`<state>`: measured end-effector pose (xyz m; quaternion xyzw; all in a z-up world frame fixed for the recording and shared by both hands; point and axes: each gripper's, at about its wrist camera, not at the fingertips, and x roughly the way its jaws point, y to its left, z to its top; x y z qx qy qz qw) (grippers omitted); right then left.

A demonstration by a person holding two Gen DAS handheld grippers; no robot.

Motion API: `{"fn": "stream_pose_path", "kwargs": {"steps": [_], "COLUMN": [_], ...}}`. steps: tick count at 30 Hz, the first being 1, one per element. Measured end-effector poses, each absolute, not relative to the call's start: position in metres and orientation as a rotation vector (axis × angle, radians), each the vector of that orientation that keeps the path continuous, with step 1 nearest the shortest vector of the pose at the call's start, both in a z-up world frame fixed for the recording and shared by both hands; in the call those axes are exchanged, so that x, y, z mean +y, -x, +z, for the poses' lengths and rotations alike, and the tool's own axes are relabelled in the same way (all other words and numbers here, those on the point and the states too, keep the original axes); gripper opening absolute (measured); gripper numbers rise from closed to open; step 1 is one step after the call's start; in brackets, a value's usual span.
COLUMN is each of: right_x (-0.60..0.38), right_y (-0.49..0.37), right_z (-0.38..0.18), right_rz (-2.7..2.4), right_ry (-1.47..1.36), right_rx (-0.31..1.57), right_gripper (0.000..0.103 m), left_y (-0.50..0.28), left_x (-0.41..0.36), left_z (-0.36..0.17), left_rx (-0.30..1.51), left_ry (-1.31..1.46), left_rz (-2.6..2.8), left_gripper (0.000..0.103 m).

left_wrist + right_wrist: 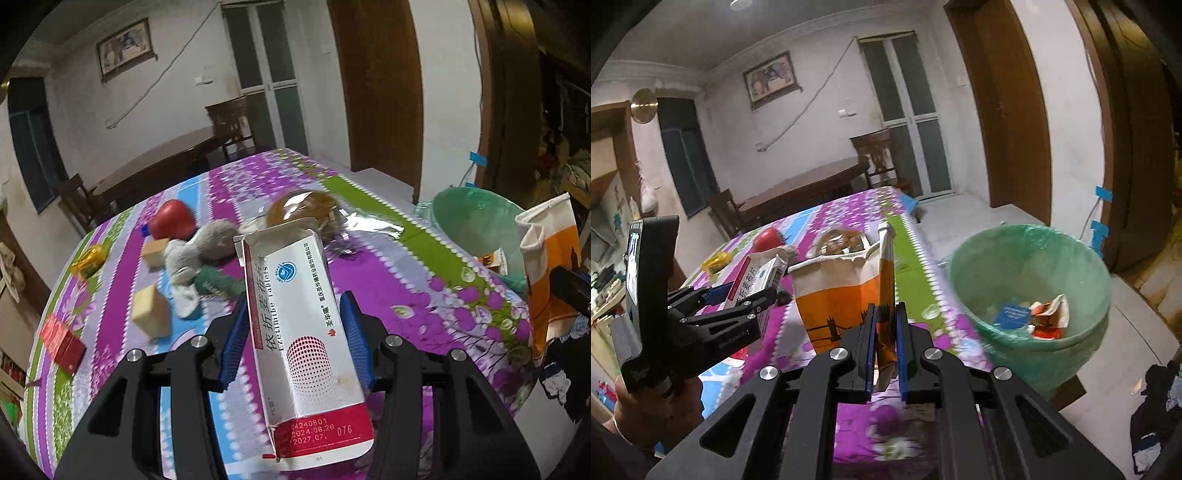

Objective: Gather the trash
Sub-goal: 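Carry the white medicine box and orange-white carton over the green bin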

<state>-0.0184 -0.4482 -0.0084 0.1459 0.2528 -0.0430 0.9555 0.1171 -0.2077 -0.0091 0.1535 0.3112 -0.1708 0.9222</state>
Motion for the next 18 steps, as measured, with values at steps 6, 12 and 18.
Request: {"fn": "stream_pose_path", "kwargs": {"steps": [6, 12, 18], "right_x": [-0.48, -0.515, -0.543], "right_y": [0.031, 0.045, 0.051], "right_z": [-0.007, -0.001, 0.006], "right_rz": [-0.168, -0.261, -0.335], "right_ry": [-0.322, -0.319, -0.292], "right_rx": [0.503, 0.49, 0.5], "right_gripper": [0.01, 0.01, 0.01], "left_y": [-0.116, -0.115, -0.115], "left_x": [-0.24, -0.272, -0.308], "left_z": [-0.009, -0.006, -0.004], "left_rx": [0.627, 0.612, 0.595], "left_ry": [-0.35, -0.383, -0.424], "left_rz": [-0.4, -0.454, -0.515], "left_gripper": [0.047, 0.047, 0.047]}}
